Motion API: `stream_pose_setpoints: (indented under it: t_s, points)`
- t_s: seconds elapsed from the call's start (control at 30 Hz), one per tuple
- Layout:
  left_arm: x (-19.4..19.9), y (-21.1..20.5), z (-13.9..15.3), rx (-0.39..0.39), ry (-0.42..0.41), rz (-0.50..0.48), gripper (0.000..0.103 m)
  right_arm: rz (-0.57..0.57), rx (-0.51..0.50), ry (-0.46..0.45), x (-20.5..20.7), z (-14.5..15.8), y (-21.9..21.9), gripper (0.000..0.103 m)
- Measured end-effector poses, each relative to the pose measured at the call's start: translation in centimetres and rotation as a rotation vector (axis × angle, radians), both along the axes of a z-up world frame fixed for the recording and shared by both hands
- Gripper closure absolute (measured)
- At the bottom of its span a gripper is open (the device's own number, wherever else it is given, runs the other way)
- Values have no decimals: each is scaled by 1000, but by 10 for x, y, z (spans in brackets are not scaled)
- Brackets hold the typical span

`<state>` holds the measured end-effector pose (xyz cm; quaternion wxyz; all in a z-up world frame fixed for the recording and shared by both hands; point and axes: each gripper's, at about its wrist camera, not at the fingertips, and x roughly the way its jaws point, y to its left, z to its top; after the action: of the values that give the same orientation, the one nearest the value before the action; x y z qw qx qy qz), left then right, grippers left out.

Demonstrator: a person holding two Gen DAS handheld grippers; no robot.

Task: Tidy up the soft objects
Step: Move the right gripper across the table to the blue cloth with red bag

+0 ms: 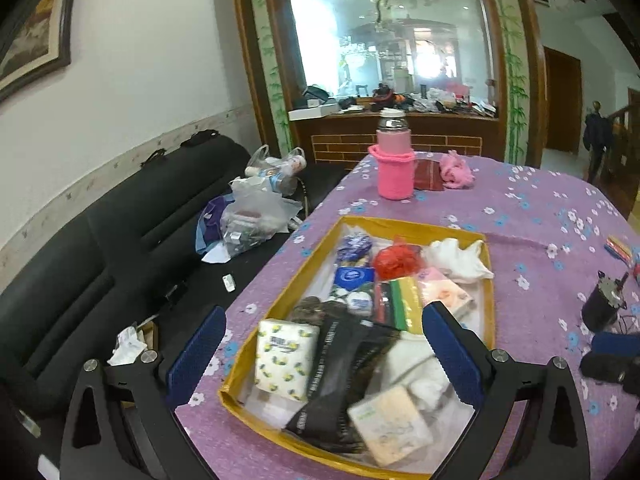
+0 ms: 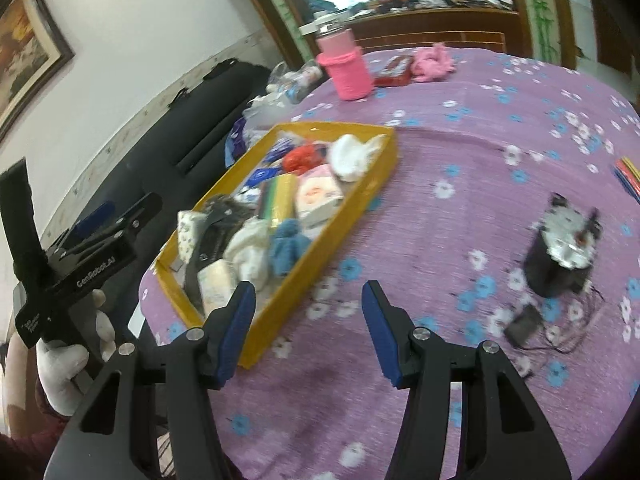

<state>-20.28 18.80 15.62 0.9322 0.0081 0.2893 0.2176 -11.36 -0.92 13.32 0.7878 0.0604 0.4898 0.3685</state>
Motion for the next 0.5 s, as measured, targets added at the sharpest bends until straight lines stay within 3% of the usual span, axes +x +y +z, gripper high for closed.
stream_pose_setpoints:
  t_s: [0.13,0.23,0.33,0.5]
  points:
    - [7,-17,2,-4,13,-45,2,-84,21,-1,13,2,-43,49]
    - [15,-28,3,-88,25,-144,3,-189,25,8,32,6,-83,49]
    - [24,-36,-2,-194,43,-247,3,-364,-5,-2,61,13,-140,49]
    - [37,-50,-8,-242,52,-342,3,-588,-99,15,109,12,-208,49]
